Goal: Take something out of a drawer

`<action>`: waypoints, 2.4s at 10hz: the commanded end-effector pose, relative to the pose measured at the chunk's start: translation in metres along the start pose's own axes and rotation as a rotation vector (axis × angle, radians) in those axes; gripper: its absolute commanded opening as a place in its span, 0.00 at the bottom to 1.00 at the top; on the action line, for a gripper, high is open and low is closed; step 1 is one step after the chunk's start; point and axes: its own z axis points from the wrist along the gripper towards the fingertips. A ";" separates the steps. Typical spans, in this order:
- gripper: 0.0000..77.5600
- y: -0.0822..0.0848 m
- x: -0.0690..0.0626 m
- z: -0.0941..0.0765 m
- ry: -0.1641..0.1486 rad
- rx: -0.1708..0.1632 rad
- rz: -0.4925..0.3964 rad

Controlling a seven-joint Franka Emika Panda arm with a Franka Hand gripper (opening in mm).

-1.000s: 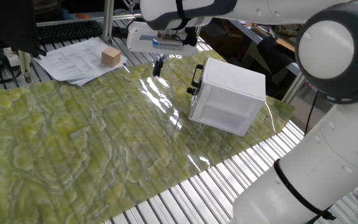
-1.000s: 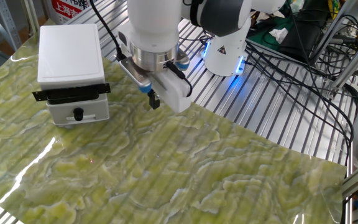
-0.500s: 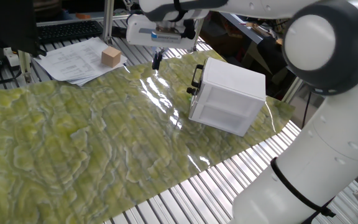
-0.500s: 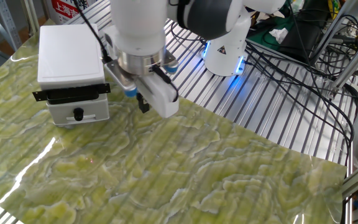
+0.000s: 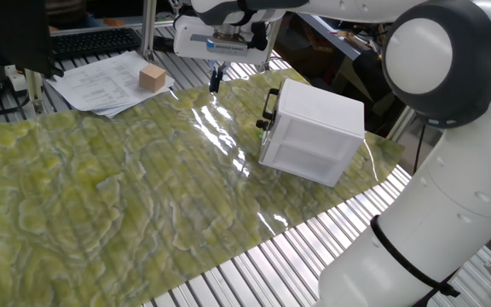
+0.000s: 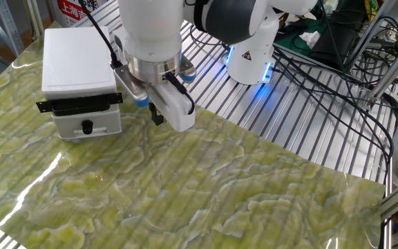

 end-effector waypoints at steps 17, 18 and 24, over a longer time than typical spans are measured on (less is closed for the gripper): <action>0.00 -0.010 -0.013 0.009 -0.031 -0.022 0.181; 0.00 -0.013 -0.015 0.011 -0.033 -0.022 0.174; 0.00 -0.033 -0.031 0.023 -0.039 -0.024 0.142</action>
